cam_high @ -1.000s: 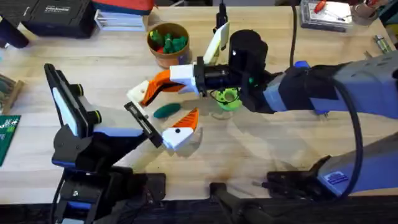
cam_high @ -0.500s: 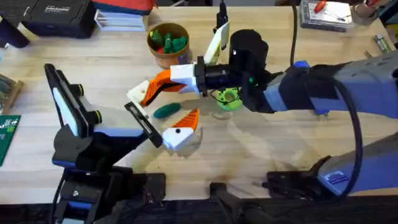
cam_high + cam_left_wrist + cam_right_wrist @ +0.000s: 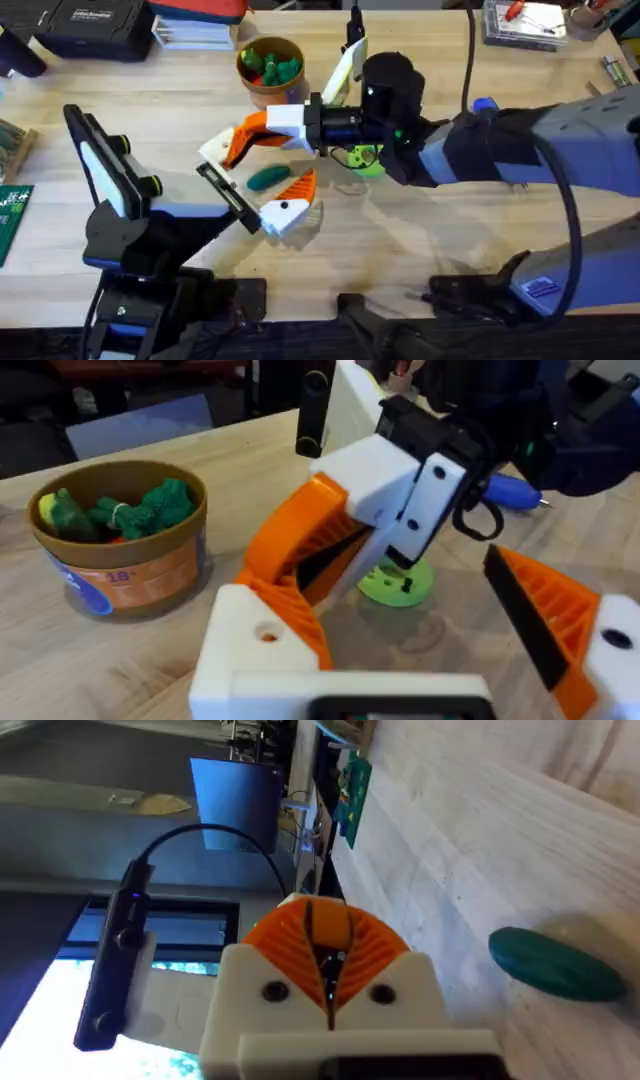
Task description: Pick up the gripper from the table and insert it into the empty holder that is missing its gripper. Then pick up a screw, insert it into the mounting hole, and use the screwdriver to tighten it. Finally, clean up the table by picking up the vegetable and placing it into the bucket.
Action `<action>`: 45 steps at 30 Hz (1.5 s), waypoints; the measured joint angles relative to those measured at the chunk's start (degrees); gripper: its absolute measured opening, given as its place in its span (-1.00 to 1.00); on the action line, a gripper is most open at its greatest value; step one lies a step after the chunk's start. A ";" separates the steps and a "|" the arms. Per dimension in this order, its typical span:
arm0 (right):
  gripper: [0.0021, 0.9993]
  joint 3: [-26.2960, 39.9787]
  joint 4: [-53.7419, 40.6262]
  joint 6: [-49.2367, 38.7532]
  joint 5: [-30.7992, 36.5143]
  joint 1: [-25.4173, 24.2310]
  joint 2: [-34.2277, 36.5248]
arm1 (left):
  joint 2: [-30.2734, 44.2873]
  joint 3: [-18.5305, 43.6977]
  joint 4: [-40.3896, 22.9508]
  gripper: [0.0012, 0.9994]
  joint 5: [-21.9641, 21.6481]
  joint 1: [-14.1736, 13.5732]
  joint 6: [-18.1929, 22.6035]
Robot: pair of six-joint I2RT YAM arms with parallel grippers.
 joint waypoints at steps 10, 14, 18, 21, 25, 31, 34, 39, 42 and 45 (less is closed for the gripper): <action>-0.96 0.00 -0.16 -2.44 -2.69 -0.90 0.00 | 0.00 0.07 -0.09 0.97 0.45 0.00 0.04; -0.85 0.00 -0.43 -3.45 -6.50 -2.17 0.00 | 0.00 0.11 -0.13 0.97 1.73 0.00 0.24; -0.77 0.00 -0.70 -3.91 -9.86 -3.27 0.00 | 0.00 0.11 -0.22 0.97 3.20 0.00 0.59; -0.73 0.00 -0.81 -4.35 -11.74 -3.90 0.00 | -0.02 0.11 -0.25 0.97 4.07 -0.11 0.95; -0.63 0.00 -0.96 -4.54 -14.69 -4.86 0.00 | -0.28 0.11 -0.28 0.97 5.43 -0.43 1.14; 0.16 0.00 -1.01 -5.02 -21.07 -5.40 0.82 | -0.28 0.11 -0.68 0.97 11.93 -2.20 1.85; 0.42 0.00 -1.05 -5.18 -23.05 -5.73 1.27 | -0.28 0.11 -0.84 0.97 13.68 -2.43 2.03; 0.74 0.00 -1.05 -5.24 -24.43 -7.16 1.31 | -0.28 0.11 -0.96 0.97 14.89 -2.43 2.05; 0.98 0.00 -1.32 -6.45 -25.60 -8.43 1.31 | -0.28 0.11 -0.98 0.97 15.19 -2.43 2.05; 0.97 0.00 -4.08 -7.51 -27.32 -9.84 1.31 | -0.28 0.11 -0.99 0.97 15.32 -2.43 2.06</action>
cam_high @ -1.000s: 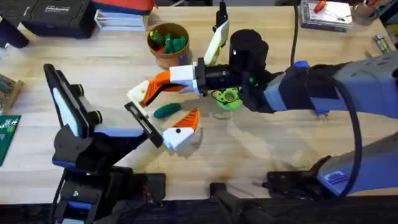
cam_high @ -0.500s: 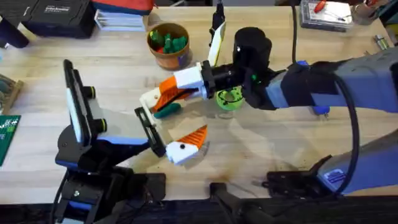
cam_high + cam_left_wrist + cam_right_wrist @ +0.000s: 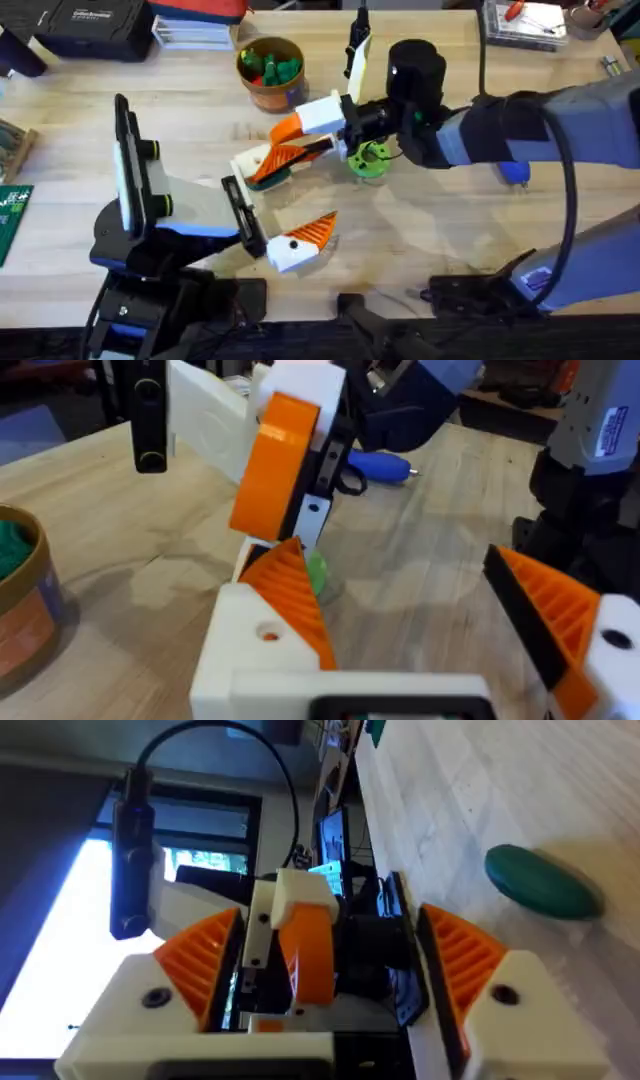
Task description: Pick up the gripper from the table and insert it into the empty holder that is missing its gripper. Then pick up a screw, insert it into the mounting hole, and use the screwdriver to tighten it. Finally, clean up the table by picking up the vegetable and placing it into the bucket.
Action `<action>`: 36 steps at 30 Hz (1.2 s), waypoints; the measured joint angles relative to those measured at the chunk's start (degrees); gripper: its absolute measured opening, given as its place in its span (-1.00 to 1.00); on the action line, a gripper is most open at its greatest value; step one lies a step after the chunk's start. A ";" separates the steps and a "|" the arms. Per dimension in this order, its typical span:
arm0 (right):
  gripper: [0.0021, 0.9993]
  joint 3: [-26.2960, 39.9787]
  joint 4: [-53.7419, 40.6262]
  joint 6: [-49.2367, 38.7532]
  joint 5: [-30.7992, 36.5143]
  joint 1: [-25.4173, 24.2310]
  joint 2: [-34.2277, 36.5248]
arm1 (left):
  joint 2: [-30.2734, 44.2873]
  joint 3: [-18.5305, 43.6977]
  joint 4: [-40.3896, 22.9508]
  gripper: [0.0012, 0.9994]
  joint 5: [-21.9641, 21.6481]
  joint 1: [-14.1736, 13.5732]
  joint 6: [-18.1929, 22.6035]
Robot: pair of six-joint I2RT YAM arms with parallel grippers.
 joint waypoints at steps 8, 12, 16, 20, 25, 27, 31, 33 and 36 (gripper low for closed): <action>0.45 0.00 -3.12 -3.79 -5.32 -1.31 0.00 | 0.00 0.00 -0.01 0.97 0.02 0.00 0.03; 0.02 0.00 -3.24 -4.80 -6.44 -1.31 0.00 | 0.00 0.00 -0.01 0.97 0.02 0.00 0.16; -0.17 0.00 -3.24 -5.21 -7.00 -1.31 0.00 | 0.00 -0.01 -0.01 0.97 0.02 0.00 0.16; -0.96 0.09 -2.89 -5.19 -8.13 -1.32 -0.02 | 0.02 -0.01 -0.10 0.97 0.09 0.00 -0.01; -0.98 0.13 -2.76 -4.48 -8.04 -1.33 -0.02 | 0.02 0.00 -0.10 0.97 0.20 0.00 -0.07; -0.98 0.13 -2.46 -3.57 -7.52 -1.31 -0.02 | 0.02 -0.01 -0.10 0.97 0.07 0.00 -0.08; -0.98 0.13 -0.08 -1.30 -6.16 -1.20 -0.02 | 0.01 -0.02 0.02 0.97 -0.51 0.02 0.03; -0.98 0.13 1.77 0.18 -5.27 -0.98 -0.02 | 0.00 -0.02 0.08 0.97 -1.07 0.09 0.42; -0.98 0.11 3.99 2.06 -3.51 -0.39 0.00 | 0.00 -0.02 0.27 0.97 -2.19 0.24 1.06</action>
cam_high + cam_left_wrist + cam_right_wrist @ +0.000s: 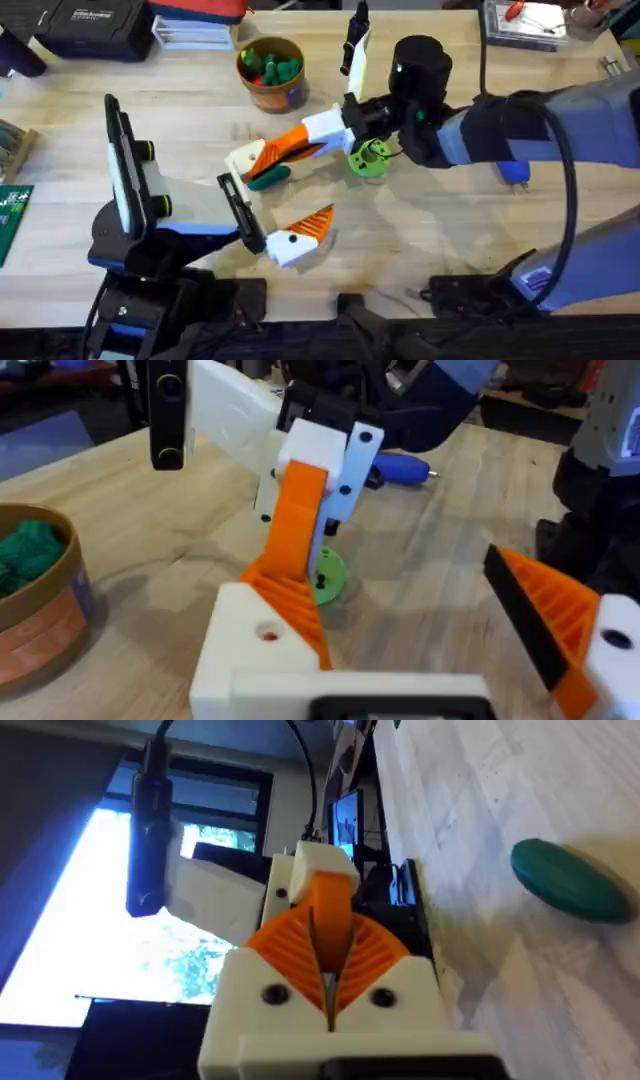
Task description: Pick up the gripper from the table and insert it into the empty holder that is missing its gripper. Then pick up a screw, insert it into the mounting hole, and use the screwdriver to tighten it. Finally, clean up the table by picking up the vegetable and placing it into the bucket.
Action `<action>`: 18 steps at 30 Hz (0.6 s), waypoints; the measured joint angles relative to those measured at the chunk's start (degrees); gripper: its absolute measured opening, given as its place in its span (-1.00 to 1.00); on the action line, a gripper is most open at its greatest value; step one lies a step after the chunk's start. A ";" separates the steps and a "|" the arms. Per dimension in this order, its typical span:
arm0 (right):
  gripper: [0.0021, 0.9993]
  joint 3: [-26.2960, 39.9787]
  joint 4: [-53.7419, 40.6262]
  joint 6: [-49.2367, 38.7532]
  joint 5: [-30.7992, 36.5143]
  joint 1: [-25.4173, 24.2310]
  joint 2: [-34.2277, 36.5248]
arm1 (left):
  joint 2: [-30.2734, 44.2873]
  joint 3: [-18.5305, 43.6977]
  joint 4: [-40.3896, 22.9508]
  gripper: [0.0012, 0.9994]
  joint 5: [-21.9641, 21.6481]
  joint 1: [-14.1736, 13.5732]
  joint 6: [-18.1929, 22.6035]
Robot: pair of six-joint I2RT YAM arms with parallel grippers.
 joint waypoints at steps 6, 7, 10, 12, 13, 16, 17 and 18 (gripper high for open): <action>-0.98 0.00 1.16 1.60 6.14 2.61 -0.01 | 0.00 0.00 0.13 0.97 -3.41 0.82 0.12; -0.98 0.00 1.33 1.64 7.75 3.12 0.00 | 0.00 0.00 0.17 0.97 -4.00 1.00 -0.09; -0.98 0.00 1.71 1.81 12.32 4.63 -0.02 | 0.00 0.00 0.24 0.97 -5.91 1.42 -0.52; -0.98 0.00 2.00 1.84 15.52 5.75 -0.01 | 0.00 0.00 0.28 0.97 -7.28 1.69 -0.87; -0.98 0.00 2.07 1.86 16.78 6.20 -0.02 | 0.00 0.01 0.31 0.97 -7.97 1.81 -1.02; -0.98 0.00 2.23 1.85 19.11 6.96 -0.02 | 0.00 0.02 0.35 0.97 -9.29 1.88 -1.40; -0.98 0.00 2.25 1.86 19.52 7.06 -0.02 | 0.00 0.02 0.39 0.97 -9.60 1.88 -1.52; -0.98 0.00 2.25 1.86 19.75 7.13 -0.02 | 0.00 0.02 0.39 0.97 -9.71 1.88 -1.58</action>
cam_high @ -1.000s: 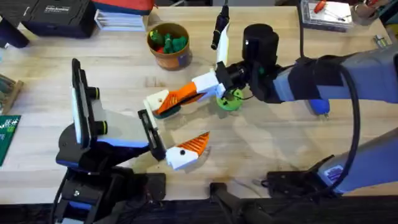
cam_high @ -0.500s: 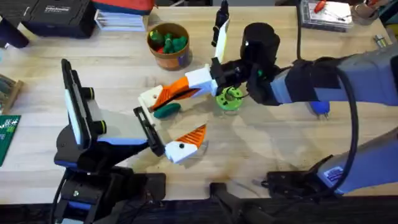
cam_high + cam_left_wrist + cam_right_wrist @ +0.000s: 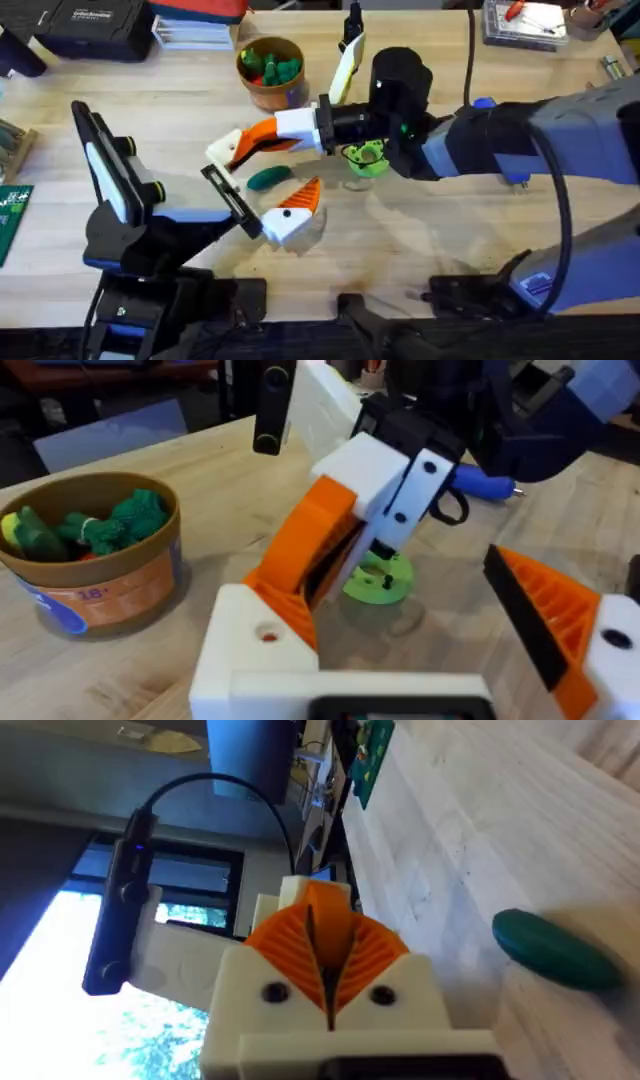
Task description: Pick up the gripper from the table and insert it into the empty holder that is missing its gripper. Then pick up a screw, insert it into the mounting hole, and use the screwdriver to tighten it. Finally, clean up the table by picking up the vegetable and placing it into the bucket.
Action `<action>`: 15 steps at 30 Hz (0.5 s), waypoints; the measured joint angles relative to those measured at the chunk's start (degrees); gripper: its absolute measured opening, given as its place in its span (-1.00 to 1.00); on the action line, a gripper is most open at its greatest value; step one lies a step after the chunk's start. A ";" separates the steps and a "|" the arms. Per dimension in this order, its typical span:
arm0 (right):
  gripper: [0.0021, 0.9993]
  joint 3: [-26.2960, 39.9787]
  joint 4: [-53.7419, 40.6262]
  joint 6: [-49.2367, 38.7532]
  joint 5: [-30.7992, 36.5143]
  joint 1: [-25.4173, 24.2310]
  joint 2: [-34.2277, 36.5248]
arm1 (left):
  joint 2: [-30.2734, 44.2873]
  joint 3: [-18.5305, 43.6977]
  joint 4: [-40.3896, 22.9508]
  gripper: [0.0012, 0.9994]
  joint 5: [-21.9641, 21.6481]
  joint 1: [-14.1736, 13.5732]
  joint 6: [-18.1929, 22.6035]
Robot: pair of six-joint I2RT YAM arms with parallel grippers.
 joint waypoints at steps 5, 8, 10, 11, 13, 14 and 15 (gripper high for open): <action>-0.98 0.00 -0.06 -0.91 0.03 0.11 0.00 | 0.02 0.00 0.03 0.97 -0.25 0.00 -0.19; -0.87 0.00 -0.22 -2.08 -1.02 -0.04 0.00 | 0.01 0.00 0.04 0.97 -0.13 0.00 -0.19; -0.80 0.00 -0.31 -2.64 -2.07 -0.45 0.00 | 0.00 0.02 0.04 0.97 0.22 -0.02 -0.17; -0.66 0.00 -0.62 -3.28 -5.37 -1.65 0.00 | 0.00 0.07 -0.03 0.97 1.88 -0.10 0.00; -0.64 0.00 -0.66 -3.42 -6.89 -2.23 0.00 | 0.00 0.07 -0.11 0.97 3.02 -0.42 0.05; -0.62 0.00 -0.68 -3.53 -7.59 -2.48 0.00 | 0.00 0.07 -0.14 0.97 3.39 -0.50 0.05; -0.61 0.00 -0.70 -3.59 -8.15 -2.66 0.00 | 0.00 0.07 -0.15 0.97 3.82 -0.60 0.07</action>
